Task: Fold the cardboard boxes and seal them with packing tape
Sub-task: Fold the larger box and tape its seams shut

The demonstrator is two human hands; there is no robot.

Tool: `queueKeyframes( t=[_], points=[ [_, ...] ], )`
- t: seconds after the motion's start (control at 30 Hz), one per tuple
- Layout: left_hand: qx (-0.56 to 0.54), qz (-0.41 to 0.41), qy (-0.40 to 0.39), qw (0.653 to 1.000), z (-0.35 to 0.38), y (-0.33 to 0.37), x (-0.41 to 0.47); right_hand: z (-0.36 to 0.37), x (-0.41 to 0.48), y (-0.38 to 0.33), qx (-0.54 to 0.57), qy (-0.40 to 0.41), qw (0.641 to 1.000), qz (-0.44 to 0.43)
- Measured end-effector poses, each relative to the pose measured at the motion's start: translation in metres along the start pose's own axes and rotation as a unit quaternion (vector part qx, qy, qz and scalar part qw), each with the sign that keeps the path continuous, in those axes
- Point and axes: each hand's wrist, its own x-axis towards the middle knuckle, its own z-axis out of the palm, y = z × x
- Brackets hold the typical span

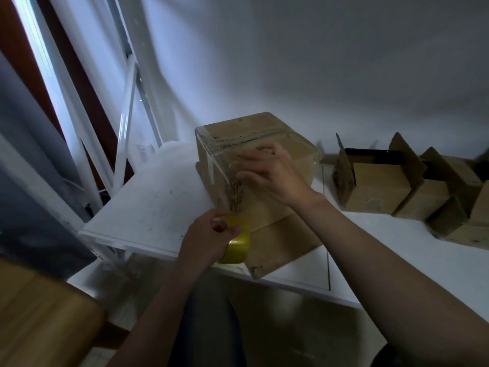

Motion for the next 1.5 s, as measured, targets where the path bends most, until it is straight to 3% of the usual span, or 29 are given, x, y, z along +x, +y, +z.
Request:
queueKeyframes(
  t=[0.1, 0.3, 0.43, 0.6, 0.8, 0.9, 1.0, 1.27, 1.4, 1.5],
  points=[
    [-0.007, 0.004, 0.005, 1.0, -0.009, 0.0, 0.004, 0.021, 0.004, 0.007, -0.03, -0.019, 0.999, -0.002],
    [-0.002, 0.002, 0.01, 1.0, -0.019, -0.006, 0.016, 0.041, -0.004, 0.022, -0.05, 0.048, 0.997, -0.044],
    [-0.012, 0.003, 0.009, 1.0, -0.02, -0.01, 0.021, 0.038, -0.012, 0.029, -0.109, -0.012, 0.992, -0.058],
    [-0.014, 0.001, 0.006, 1.0, -0.021, -0.015, 0.023, 0.032, -0.018, 0.024, -0.131, -0.075, 0.988, -0.013],
    [-0.016, 0.0, 0.009, 1.0, -0.023, -0.017, 0.025, 0.049, -0.011, -0.014, -0.116, 0.014, 0.987, 0.11],
    [-0.02, 0.0, 0.004, 1.0, -0.024, -0.018, 0.026, 0.068, -0.015, -0.019, -0.146, 0.061, 0.979, 0.126],
    [-0.03, -0.002, 0.002, 1.0, -0.027, -0.019, 0.026, 0.073, -0.017, -0.016, -0.145, 0.057, 0.98, 0.122],
    [-0.044, 0.022, -0.003, 0.999, -0.027, -0.016, 0.017, 0.054, -0.018, -0.01, -0.074, 0.008, 0.992, 0.1],
    [-0.072, 0.042, -0.02, 0.996, -0.022, -0.008, 0.004, 0.012, -0.03, -0.021, 0.187, 0.05, 0.977, 0.092],
    [-0.098, 0.062, -0.047, 0.992, -0.014, 0.001, -0.005, -0.015, -0.047, -0.035, 0.218, 0.052, 0.969, 0.103]
  ],
)
